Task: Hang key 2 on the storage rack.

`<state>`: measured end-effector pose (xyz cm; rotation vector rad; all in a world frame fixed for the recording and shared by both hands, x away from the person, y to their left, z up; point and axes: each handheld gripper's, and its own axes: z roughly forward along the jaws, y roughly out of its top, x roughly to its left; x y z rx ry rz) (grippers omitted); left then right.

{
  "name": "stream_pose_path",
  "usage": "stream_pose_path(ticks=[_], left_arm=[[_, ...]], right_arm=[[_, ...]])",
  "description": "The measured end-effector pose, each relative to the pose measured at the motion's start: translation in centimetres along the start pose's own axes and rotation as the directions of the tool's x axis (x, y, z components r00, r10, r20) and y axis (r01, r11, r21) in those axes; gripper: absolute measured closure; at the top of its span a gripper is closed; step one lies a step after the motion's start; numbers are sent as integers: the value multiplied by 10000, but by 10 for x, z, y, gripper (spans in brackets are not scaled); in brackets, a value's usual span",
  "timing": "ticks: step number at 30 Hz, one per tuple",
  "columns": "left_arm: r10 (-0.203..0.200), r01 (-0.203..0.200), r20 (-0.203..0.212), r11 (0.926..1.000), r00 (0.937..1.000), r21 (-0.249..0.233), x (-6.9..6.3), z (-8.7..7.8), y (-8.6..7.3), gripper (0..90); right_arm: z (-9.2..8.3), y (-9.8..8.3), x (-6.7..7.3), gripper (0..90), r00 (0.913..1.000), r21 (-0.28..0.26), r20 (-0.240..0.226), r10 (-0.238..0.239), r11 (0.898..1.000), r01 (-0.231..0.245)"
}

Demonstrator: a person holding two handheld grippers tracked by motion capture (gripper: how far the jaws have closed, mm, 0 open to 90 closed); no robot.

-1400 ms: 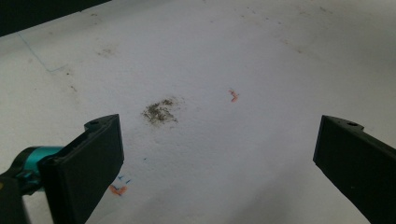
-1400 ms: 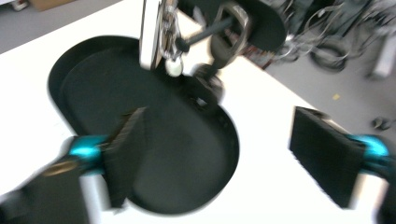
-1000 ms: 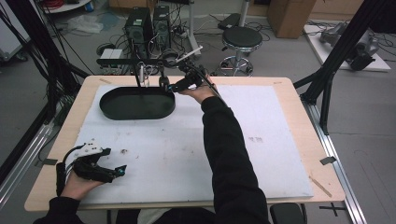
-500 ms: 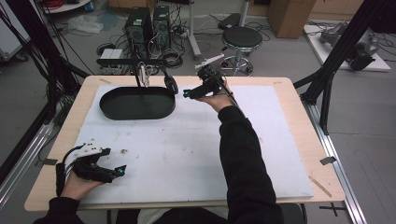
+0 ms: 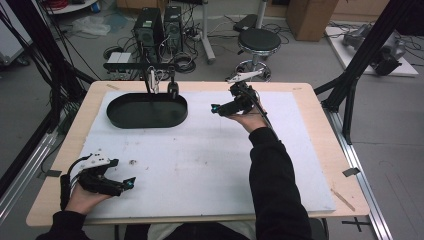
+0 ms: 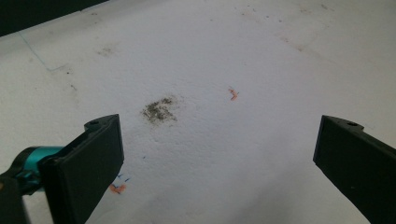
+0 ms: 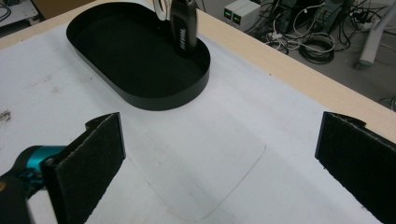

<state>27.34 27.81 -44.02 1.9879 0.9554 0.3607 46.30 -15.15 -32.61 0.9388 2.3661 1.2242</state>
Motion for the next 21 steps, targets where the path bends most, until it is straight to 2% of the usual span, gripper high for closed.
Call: stream_pose_path(ticks=[5, 13, 15, 21], left_arm=[[9, -9, 21, 10000, 10000, -8, 0, 0, 0, 22], [29, -29, 72, 10000, 10000, 37, 0, 0, 0, 22], [23, -24, 74, 10000, 10000, 41, 0, 0, 0, 22], [47, -47, 75, 10000, 10000, 68, 0, 1, 0, 22]], right_arm=[[-9, -12, -4, 8, 9998, 6, -38, 186, 9998, -186], [-24, -31, -3, 8, 9998, -11, 213, 18, 10000, -18], [-28, -37, -5, 8, 9997, -88, 135, 181, 9998, -180], [-36, -54, -9, 8, 9992, 132, 311, 252, 9996, -256]])
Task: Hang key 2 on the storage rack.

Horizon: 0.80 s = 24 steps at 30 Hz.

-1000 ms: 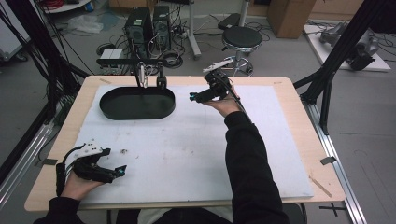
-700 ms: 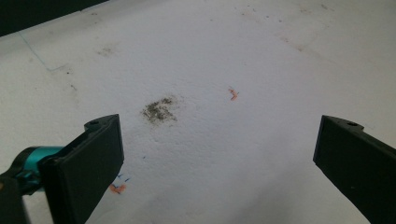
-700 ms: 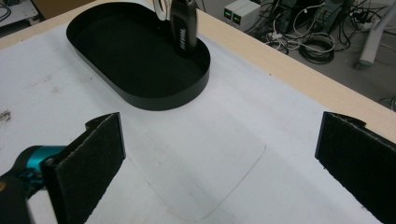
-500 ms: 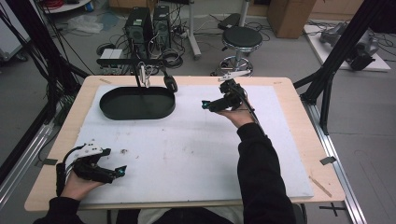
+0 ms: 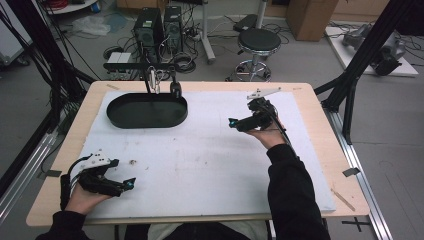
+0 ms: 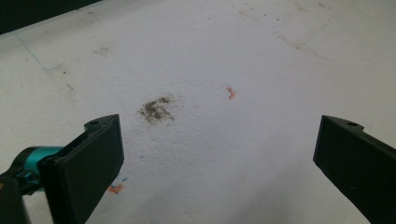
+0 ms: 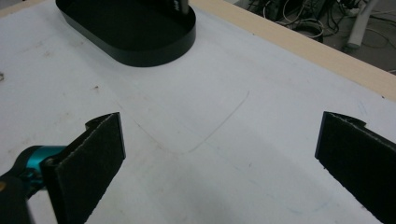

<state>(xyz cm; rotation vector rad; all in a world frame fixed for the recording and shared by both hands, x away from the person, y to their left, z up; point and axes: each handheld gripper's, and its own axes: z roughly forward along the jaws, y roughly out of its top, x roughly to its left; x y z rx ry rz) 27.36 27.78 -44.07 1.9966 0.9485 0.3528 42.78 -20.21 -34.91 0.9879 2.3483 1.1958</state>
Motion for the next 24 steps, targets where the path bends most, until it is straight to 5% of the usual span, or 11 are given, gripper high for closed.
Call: stream_pose_path(ticks=[9, 24], left_arm=[[12, -12, 28, 10000, 10000, 26, -1, 0, 0, 22], [26, -26, 39, 10000, 10000, 56, -1, 0, 0, 22]], right_arm=[[-19, -20, 1, 8, 9999, -285, 1, 131, 9995, -131], [-40, -59, 2, 8, 9997, 141, 84, 241, 9996, -242]])
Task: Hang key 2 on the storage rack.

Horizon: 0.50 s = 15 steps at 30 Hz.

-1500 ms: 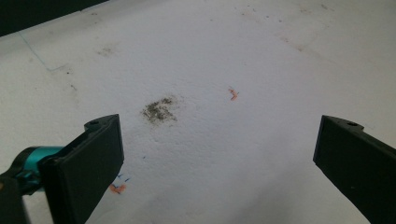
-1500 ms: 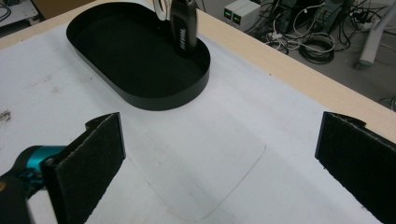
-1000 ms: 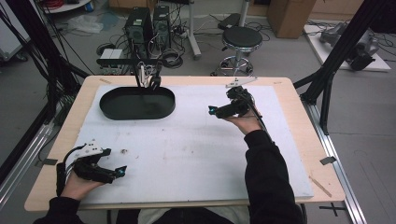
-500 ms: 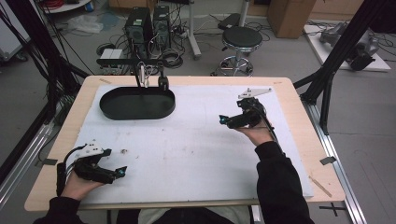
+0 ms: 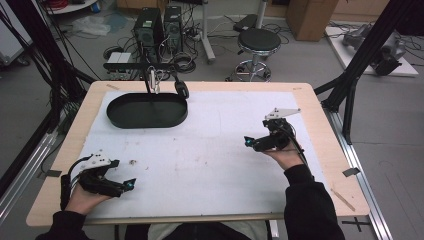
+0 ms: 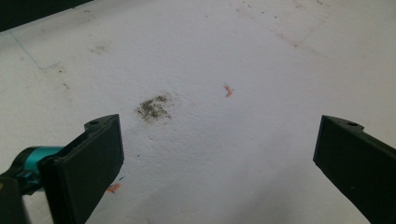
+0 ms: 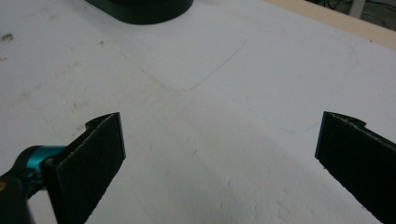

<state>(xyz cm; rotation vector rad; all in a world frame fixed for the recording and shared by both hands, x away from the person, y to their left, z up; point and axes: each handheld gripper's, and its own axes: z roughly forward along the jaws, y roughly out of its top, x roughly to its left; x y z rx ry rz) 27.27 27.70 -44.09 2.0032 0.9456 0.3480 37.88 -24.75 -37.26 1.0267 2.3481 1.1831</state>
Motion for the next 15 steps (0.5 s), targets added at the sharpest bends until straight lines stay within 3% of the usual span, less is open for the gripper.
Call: stream_pose_path(ticks=[15], left_arm=[[6, -6, 3, 10000, 10000, 65, 0, 1, -1, 22]], right_arm=[[-19, -52, -4, 8, 9992, 128, 342, 184, 9997, -189]])
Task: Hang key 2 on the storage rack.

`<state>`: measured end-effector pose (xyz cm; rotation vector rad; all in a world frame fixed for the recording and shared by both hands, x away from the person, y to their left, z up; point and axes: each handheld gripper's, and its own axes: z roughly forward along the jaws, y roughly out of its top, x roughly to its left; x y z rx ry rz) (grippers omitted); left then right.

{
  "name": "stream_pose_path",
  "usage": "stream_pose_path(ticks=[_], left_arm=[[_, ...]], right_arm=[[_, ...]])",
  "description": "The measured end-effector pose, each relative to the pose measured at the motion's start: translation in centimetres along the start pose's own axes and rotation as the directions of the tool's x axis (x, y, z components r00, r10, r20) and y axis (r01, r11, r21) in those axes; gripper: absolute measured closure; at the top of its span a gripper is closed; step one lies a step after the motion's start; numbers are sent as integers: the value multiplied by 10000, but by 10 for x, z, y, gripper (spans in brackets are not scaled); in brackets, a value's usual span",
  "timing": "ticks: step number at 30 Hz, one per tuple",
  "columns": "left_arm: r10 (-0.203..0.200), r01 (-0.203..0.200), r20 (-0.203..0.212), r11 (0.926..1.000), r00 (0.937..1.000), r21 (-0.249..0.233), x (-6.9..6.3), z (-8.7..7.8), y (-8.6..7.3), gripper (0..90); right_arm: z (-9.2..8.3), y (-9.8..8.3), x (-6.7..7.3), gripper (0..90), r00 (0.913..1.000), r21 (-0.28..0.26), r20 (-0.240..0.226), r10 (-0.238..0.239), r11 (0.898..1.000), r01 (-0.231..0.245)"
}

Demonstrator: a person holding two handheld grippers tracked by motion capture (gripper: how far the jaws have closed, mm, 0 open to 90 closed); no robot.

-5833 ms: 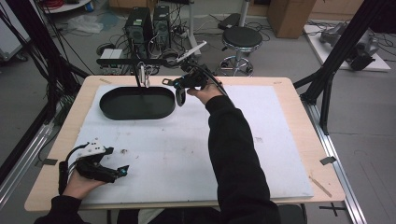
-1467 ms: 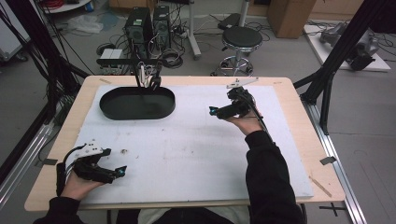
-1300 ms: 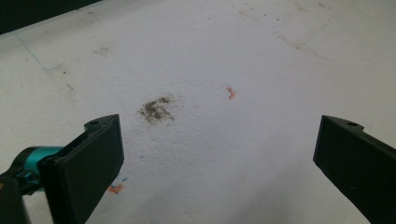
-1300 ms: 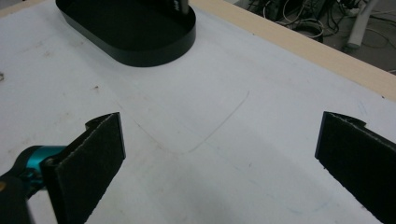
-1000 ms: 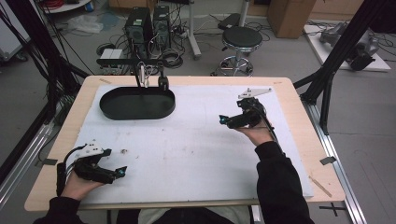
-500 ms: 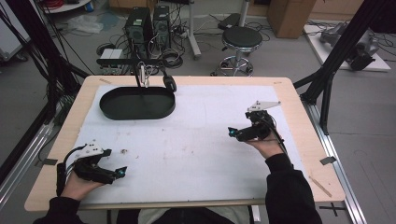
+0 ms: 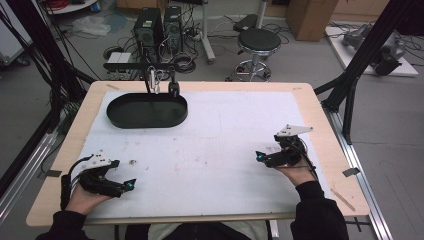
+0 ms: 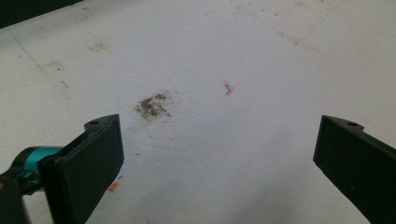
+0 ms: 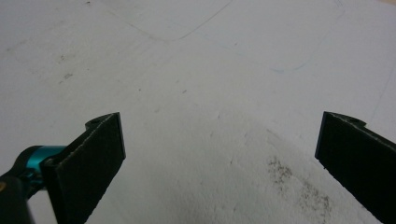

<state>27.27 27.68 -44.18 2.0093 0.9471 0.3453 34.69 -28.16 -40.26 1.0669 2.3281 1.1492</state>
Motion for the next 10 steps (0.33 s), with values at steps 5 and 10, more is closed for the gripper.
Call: stream_pose_path(ticks=[5, 10], left_arm=[[23, -23, -20, 10000, 10000, 31, 0, 0, 0, 22], [-1, 1, -13, 10000, 10000, 27, 0, 1, 0, 22]], right_arm=[[-4, -14, 1, 8, 9999, 4, 100, 111, 9999, -111], [-9, -25, 2, 8, 9997, -18, 169, 177, 9998, -177]])
